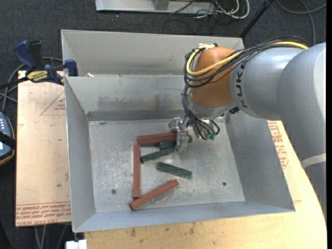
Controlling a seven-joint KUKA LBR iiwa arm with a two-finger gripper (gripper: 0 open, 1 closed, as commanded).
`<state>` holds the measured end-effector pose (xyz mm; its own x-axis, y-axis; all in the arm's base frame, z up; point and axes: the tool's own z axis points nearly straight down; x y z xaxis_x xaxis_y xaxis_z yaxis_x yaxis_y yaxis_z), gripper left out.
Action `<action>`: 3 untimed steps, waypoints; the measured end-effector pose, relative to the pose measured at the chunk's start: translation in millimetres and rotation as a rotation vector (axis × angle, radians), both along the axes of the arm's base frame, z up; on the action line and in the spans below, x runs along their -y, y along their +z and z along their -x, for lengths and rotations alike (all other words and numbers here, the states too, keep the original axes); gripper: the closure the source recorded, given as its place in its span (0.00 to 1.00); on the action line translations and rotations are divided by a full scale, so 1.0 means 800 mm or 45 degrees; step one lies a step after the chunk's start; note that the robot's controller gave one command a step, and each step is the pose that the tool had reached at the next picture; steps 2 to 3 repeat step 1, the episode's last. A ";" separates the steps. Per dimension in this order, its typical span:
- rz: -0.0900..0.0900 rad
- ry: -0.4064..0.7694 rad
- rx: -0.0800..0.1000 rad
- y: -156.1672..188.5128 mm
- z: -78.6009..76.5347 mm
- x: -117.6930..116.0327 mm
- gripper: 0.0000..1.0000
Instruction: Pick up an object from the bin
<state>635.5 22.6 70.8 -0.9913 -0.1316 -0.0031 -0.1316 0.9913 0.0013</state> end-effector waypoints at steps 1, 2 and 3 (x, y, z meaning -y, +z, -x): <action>0.002 0.287 0.012 0.220 0.017 -0.009 1.00; 0.002 0.287 0.012 0.220 0.017 -0.009 1.00; 0.002 0.287 0.012 0.220 0.017 -0.009 1.00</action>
Offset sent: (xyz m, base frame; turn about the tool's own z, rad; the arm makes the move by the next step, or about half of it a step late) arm -0.0160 0.0064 0.1713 -0.2271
